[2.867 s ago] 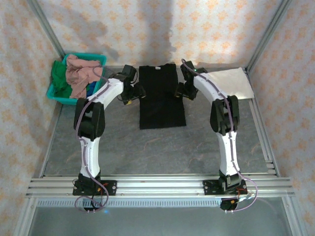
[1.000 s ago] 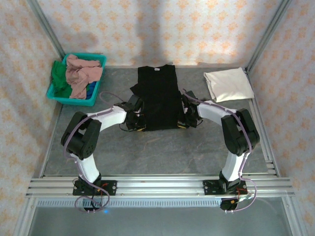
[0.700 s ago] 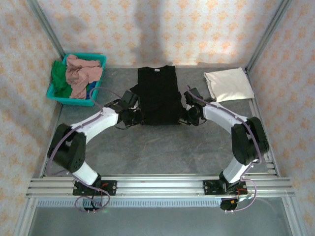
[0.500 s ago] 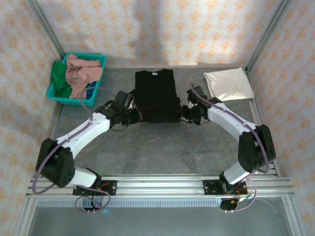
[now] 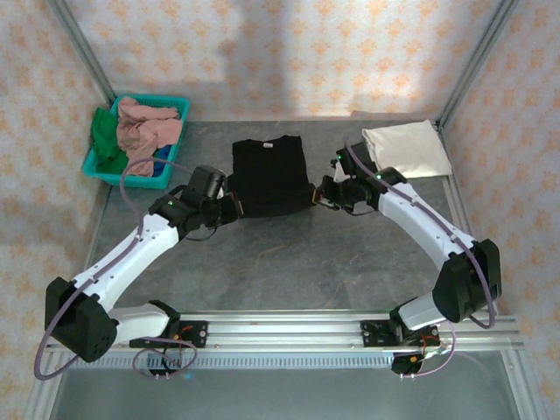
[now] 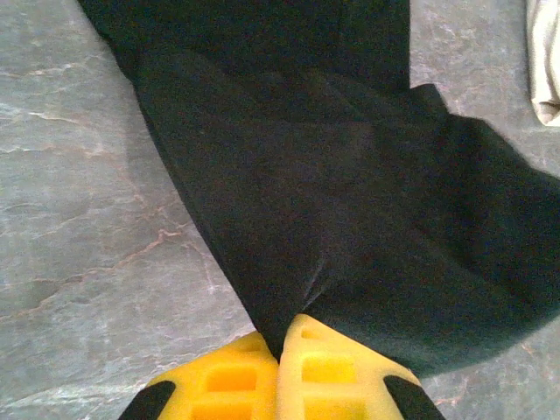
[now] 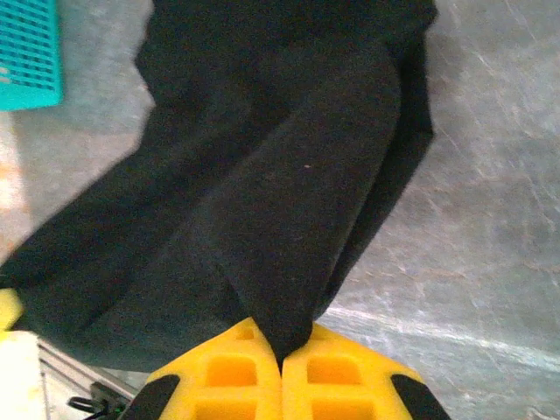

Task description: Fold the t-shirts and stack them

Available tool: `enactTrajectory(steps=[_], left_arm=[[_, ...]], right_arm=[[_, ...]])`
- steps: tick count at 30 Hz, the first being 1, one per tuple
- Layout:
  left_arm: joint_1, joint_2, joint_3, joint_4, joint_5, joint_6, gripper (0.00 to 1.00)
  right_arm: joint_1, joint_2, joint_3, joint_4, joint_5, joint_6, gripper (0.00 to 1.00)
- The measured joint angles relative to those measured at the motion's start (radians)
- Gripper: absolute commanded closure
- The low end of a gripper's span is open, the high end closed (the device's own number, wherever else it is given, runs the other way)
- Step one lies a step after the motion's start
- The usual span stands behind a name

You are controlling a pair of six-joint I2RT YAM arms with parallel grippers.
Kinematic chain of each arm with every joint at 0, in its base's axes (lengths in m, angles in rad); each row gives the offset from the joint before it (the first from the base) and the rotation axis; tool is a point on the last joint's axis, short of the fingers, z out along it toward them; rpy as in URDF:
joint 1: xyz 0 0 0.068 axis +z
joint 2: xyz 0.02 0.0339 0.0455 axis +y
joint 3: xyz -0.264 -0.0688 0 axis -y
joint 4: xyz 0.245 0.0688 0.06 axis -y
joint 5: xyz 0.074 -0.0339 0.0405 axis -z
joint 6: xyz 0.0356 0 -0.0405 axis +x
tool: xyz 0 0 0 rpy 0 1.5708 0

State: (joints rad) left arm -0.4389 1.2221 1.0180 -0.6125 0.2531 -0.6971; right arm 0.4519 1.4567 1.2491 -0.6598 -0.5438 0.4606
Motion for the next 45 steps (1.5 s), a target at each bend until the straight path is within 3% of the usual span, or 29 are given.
enactTrajectory(steps=[5, 10, 18, 29, 31, 33, 34, 36, 38, 41, 45], left_arm=[[0.026, 0.052, 0.101, -0.040, -0.053, -0.013, 1.00], [0.105, 0.163, 0.225, -0.047, -0.063, -0.010, 1.00], [0.187, 0.463, 0.528, -0.080, -0.046, 0.031, 1.00], [0.276, 0.883, 1.025, -0.175, -0.018, 0.074, 1.00], [0.286, 0.975, 1.116, -0.201, -0.014, 0.078, 0.78], [0.296, 1.072, 1.223, -0.232, -0.007, 0.082, 0.72], [0.301, 1.122, 1.282, -0.246, -0.006, 0.085, 0.65], [0.312, 1.209, 1.389, -0.275, -0.003, 0.091, 0.51], [0.322, 1.271, 1.472, -0.298, -0.003, 0.095, 0.47], [0.334, 1.288, 1.504, -0.317, -0.003, 0.097, 0.47], [0.333, 1.271, 1.489, -0.314, -0.003, 0.114, 0.45]], right_arm=[[0.001, 0.066, 0.180, -0.022, 0.005, -0.001, 1.00], [-0.004, 0.249, 0.382, -0.074, 0.016, -0.009, 1.00], [-0.061, 0.532, 0.665, -0.156, 0.023, -0.009, 1.00], [-0.118, 0.929, 1.253, -0.269, -0.006, -0.036, 1.00], [-0.129, 1.005, 1.332, -0.270, -0.019, -0.035, 0.96], [-0.141, 1.070, 1.378, -0.265, -0.035, -0.028, 0.88], [-0.149, 1.099, 1.387, -0.261, -0.044, -0.022, 0.82], [-0.165, 1.140, 1.388, -0.249, -0.056, -0.013, 0.79], [-0.183, 1.172, 1.388, -0.238, -0.058, -0.009, 0.73], [-0.203, 1.185, 1.388, -0.238, -0.043, -0.016, 0.54], [-0.210, 1.163, 1.357, -0.200, -0.021, -0.043, 0.54]])
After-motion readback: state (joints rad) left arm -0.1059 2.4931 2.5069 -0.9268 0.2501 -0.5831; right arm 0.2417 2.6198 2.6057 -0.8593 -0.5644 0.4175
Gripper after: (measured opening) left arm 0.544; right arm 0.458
